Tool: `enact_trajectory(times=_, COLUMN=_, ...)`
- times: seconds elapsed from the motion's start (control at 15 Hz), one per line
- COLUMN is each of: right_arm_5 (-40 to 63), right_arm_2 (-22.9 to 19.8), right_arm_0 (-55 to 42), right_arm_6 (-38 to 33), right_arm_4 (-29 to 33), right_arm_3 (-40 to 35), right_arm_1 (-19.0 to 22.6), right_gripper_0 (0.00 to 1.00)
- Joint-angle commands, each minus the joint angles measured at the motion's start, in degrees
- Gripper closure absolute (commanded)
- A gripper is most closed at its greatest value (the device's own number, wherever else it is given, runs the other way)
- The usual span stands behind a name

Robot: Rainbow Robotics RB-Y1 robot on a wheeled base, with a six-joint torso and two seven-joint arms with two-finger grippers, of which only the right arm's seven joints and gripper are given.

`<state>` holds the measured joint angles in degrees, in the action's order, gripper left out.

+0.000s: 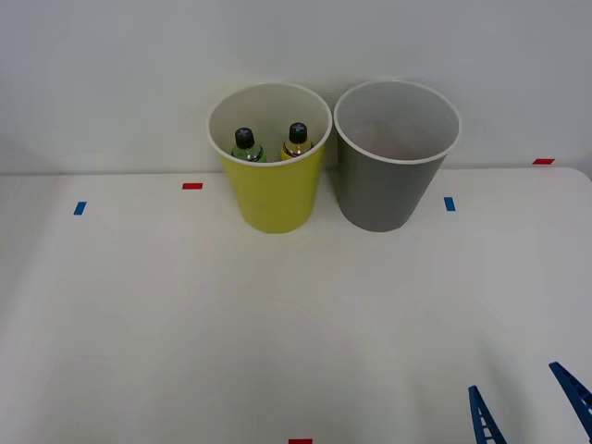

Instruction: Put cans in the gray bin, plastic bottles in the light green bin

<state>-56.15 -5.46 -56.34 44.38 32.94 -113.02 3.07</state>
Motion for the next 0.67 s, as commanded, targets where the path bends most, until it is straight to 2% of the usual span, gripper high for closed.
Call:
enact_trajectory(times=0.07, right_arm_5=-0.01, right_arm_2=0.01, right_arm_0=0.00, right_arm_6=0.00, right_arm_4=0.02, right_arm_3=0.00, right_arm_1=0.01, right_gripper_0=0.00)
enact_trajectory(times=0.67, right_arm_5=-0.01, right_arm_2=0.01, right_arm_0=0.00, right_arm_6=0.00, right_arm_4=0.02, right_arm_3=0.00, right_arm_1=0.01, right_gripper_0=0.00)
